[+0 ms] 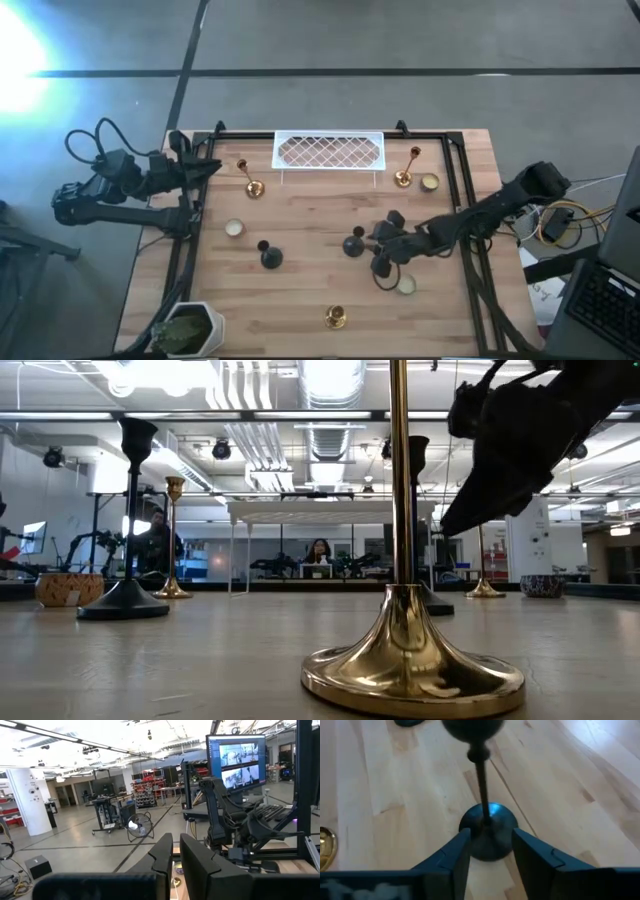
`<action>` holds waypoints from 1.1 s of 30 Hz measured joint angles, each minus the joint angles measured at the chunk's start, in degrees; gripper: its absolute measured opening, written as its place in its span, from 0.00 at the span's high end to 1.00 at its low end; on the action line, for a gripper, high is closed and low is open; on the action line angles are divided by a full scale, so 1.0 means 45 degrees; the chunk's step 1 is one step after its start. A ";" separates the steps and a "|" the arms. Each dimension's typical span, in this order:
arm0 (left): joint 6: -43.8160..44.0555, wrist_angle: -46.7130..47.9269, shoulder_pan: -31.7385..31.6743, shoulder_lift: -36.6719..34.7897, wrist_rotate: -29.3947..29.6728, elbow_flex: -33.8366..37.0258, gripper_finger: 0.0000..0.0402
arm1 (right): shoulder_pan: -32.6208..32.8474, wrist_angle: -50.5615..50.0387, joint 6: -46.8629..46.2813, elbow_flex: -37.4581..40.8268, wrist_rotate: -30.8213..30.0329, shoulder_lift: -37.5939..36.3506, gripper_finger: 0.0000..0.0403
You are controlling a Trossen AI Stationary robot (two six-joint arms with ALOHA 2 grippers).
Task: Pick & Place candle stick holders
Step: Put the right black candle holder on the shelf
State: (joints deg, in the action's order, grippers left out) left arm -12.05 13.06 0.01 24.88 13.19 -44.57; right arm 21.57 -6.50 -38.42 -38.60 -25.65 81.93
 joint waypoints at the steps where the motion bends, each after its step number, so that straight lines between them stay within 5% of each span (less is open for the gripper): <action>1: 0.0000 0.0000 0.0000 0.0000 0.0007 0.0004 0.90 | -0.0041 -0.0029 0.0085 -0.0106 -0.0006 0.0212 0.62; 11: -0.0005 0.0165 0.0000 0.0000 0.0028 0.0004 0.90 | -0.0510 0.0691 0.0699 -0.1097 -0.0348 0.1636 0.62; 18: -0.0005 0.0301 0.0002 0.0000 -0.0015 0.0004 0.90 | -0.0545 0.0648 0.0934 -0.1347 -0.0895 0.1565 0.89; 33: 0.0000 0.0339 0.0005 0.0045 -0.0006 0.0004 0.90 | -0.3041 -0.3008 0.2974 -0.2976 -0.0070 -0.3178 0.97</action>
State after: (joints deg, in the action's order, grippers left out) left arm -12.05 14.58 0.03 25.09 13.17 -44.56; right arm 7.88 -20.04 -25.04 -51.99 -25.96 67.63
